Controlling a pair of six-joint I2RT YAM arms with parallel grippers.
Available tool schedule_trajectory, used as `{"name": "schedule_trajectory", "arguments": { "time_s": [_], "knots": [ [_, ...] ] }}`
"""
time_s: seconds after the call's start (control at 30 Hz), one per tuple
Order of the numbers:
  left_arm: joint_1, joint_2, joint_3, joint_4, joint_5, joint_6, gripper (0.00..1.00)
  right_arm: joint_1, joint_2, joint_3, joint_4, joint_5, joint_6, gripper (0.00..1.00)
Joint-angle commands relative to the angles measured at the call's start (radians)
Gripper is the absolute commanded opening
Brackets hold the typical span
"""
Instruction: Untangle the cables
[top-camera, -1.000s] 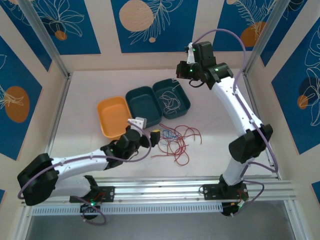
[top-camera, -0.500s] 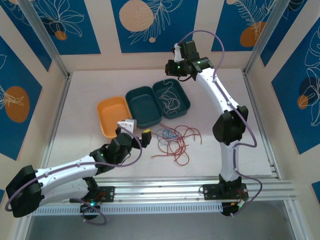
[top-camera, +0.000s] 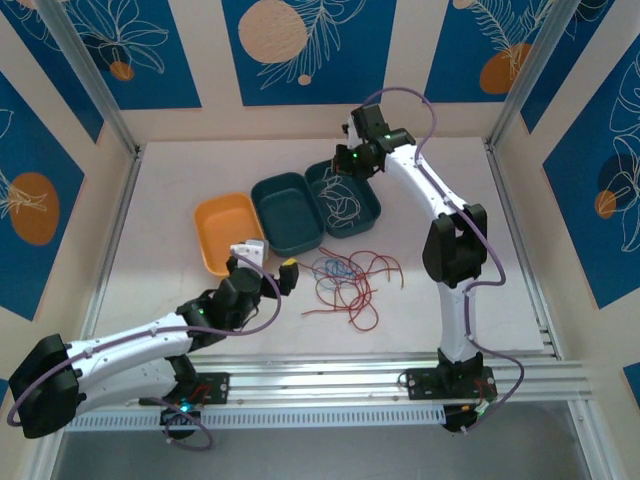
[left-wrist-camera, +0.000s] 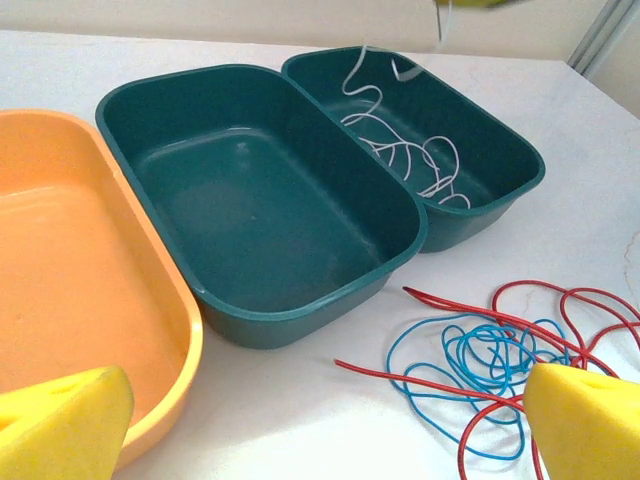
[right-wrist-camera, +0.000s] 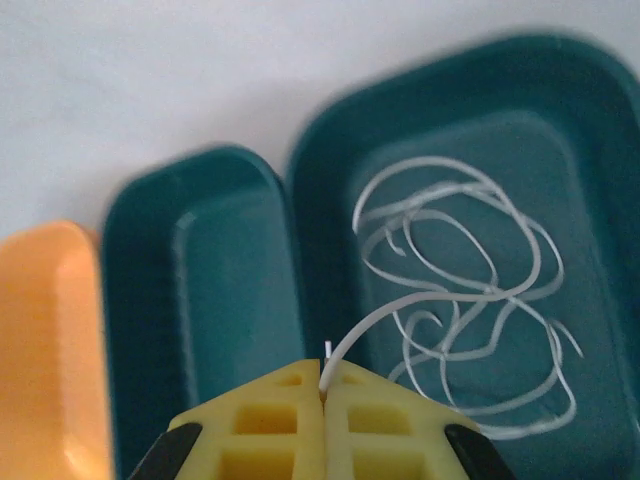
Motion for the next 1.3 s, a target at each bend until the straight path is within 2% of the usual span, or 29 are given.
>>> {"name": "schedule_trajectory", "arguments": {
  "time_s": [0.0, 0.17, 0.33, 0.43, 0.67, 0.87, 1.07, 1.17, 1.27],
  "knots": [
    [0.008, -0.005, 0.013, -0.038, -0.024, -0.022, 1.0, -0.004, -0.067, -0.071, -0.039, 0.04, 0.052, 0.0],
    [0.013, -0.004, 0.028, -0.063, -0.021, -0.049, 1.0, -0.006, -0.111, -0.182, -0.032, 0.08, 0.078, 0.01],
    [0.019, 0.006, 0.06, -0.104, -0.016, -0.066, 1.0, -0.006, -0.142, -0.243, -0.036, 0.11, 0.083, 0.15],
    [0.024, 0.018, 0.092, -0.154, -0.01, -0.086, 1.0, -0.005, -0.177, -0.277, -0.041, 0.132, 0.091, 0.3],
    [0.049, 0.088, 0.243, -0.384, 0.007, -0.164, 1.0, 0.0, -0.332, -0.416, -0.014, 0.163, 0.112, 0.44],
    [0.085, 0.152, 0.309, -0.42, 0.133, -0.196, 1.0, 0.033, -0.504, -0.591, 0.018, 0.215, 0.131, 0.54],
    [0.12, 0.247, 0.378, -0.455, 0.281, -0.202, 1.0, 0.118, -0.652, -0.769, 0.014, 0.299, 0.163, 0.67],
    [0.125, 0.315, 0.414, -0.455, 0.333, -0.192, 1.0, 0.162, -0.695, -0.846, 0.023, 0.304, 0.184, 0.66],
    [0.125, 0.383, 0.44, -0.43, 0.379, -0.198, 1.0, 0.193, -0.71, -0.894, 0.018, 0.312, 0.211, 0.6]
  ]
}}
